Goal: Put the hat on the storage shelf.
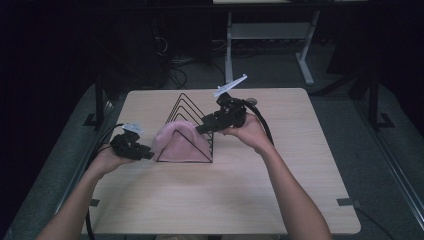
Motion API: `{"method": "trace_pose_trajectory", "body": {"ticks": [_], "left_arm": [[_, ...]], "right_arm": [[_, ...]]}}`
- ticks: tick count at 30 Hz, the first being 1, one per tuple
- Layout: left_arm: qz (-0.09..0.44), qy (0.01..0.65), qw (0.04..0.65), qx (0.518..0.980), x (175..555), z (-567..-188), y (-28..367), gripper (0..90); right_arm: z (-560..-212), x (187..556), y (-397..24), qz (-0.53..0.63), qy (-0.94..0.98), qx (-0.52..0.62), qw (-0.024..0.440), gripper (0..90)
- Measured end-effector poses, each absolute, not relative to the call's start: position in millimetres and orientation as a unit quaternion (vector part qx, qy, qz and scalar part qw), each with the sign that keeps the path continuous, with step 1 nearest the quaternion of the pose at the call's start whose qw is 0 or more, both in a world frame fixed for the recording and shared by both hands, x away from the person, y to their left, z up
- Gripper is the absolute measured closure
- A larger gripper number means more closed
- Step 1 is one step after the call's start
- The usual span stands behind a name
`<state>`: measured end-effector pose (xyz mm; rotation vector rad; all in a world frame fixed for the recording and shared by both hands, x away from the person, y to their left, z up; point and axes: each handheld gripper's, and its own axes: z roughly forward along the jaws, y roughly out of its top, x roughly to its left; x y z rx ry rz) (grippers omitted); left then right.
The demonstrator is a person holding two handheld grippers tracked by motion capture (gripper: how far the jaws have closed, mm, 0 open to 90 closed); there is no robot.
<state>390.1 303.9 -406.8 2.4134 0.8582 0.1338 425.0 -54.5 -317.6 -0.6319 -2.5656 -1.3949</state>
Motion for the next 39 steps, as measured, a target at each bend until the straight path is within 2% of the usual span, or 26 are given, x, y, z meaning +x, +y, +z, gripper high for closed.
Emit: {"method": "trace_pose_trajectory", "body": {"ticks": [15,24,32,39], "left_arm": [[0.056,0.318,0.288,0.901,378.8,-402.8,308.8,60.2],[0.052,0.328,0.302,0.894,372.3,-401.2,315.3,52.3],[0.062,0.335,0.299,0.891,369.6,-400.2,319.8,41.7],[0.063,0.339,0.302,0.889,366.1,-399.3,319.3,37.8]], "right_arm": [[-322.0,414.7,-102.6,-0.46,-0.852,-0.245,0.047,34.6],[-334.2,409.2,-132.3,-0.456,-0.846,-0.274,0.044,30.4],[-349.0,404.0,-156.6,-0.451,-0.839,-0.302,0.043,29.1],[-357.4,398.5,-171.7,-0.443,-0.838,-0.316,0.038,28.4]]}}
